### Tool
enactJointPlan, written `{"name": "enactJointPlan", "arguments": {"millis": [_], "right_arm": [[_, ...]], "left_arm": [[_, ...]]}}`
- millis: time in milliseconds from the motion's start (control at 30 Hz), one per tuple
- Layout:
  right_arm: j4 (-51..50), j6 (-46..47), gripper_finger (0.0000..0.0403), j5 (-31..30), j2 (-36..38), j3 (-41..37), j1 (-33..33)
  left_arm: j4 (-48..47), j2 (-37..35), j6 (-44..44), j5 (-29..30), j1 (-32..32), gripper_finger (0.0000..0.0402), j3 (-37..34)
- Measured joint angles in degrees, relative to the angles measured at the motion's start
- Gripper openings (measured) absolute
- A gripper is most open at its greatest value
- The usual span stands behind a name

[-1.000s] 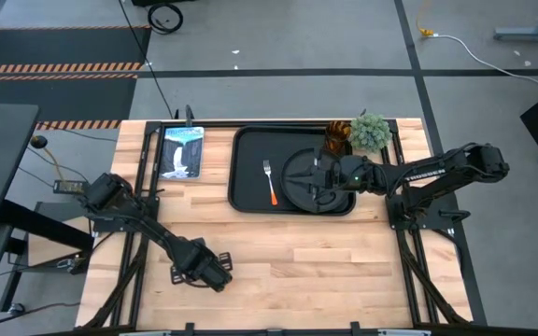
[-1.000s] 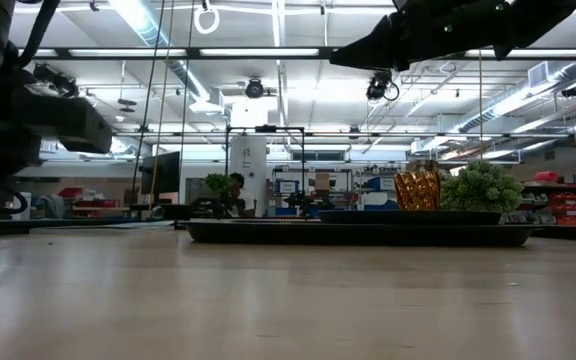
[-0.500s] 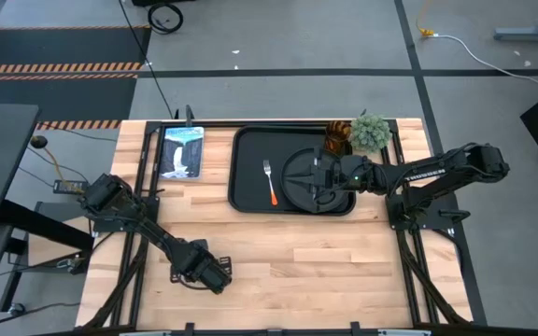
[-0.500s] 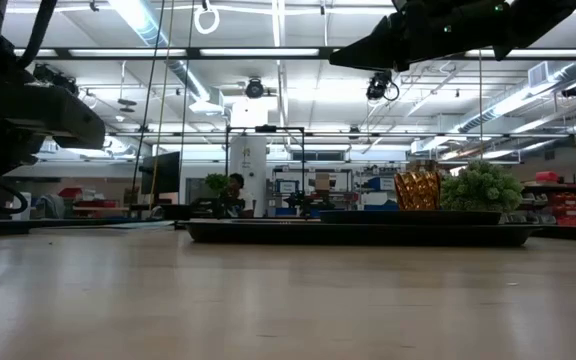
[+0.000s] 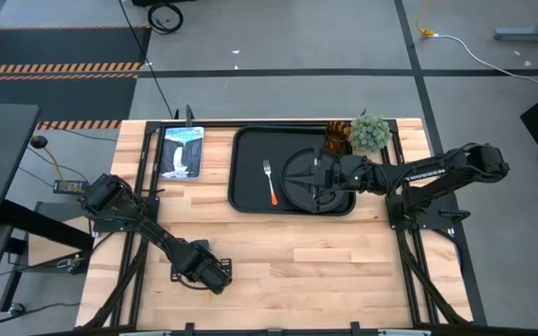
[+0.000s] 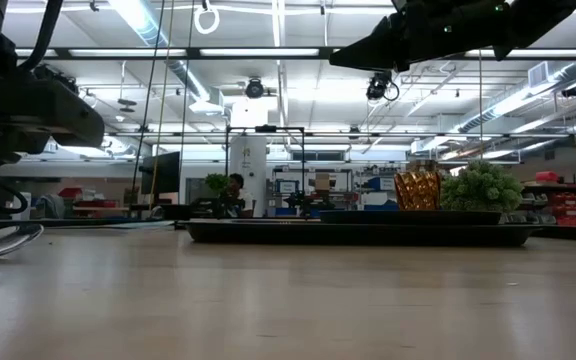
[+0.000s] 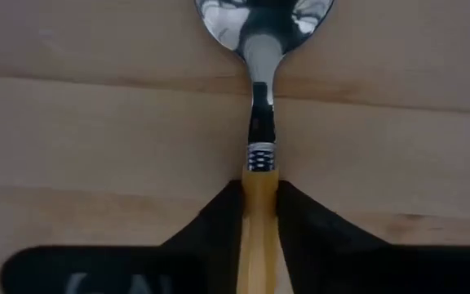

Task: Pick and place plate/cup/fork/spoon on tray
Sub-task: Put the yellow spoon on the black tray to the left of the orange fork

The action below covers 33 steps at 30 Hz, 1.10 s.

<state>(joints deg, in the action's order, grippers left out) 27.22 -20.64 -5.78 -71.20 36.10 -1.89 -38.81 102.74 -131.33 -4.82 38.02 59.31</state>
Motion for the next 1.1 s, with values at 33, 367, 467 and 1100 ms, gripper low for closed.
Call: {"name": "enactJointPlan", "arguments": {"millis": [33, 367, 467, 1100], "right_arm": [[0.0, 0.0, 0.0054, 0.0, 0.0, 0.0, 0.0], [-0.8, 0.0, 0.0054, 0.0, 0.0, 0.0, 0.0], [-0.8, 0.0, 0.0054, 0.0, 0.0, 0.0, 0.0], [-0.7, -0.1, 0.0054, 0.0, 0.0, 0.0, 0.0]], "left_arm": [[0.0, 0.0, 0.0, 0.0, 0.0, 0.0067, 0.0], [-0.6, -2.2, 0.7, 1.9, 0.2, 0.0064, -0.2], [-1.8, -3.9, 0.7, 3.6, 0.1, 0.0066, -0.1], [-0.5, -6.1, 33.8, 21.8, -21.3, 0.0063, -0.1]]}}
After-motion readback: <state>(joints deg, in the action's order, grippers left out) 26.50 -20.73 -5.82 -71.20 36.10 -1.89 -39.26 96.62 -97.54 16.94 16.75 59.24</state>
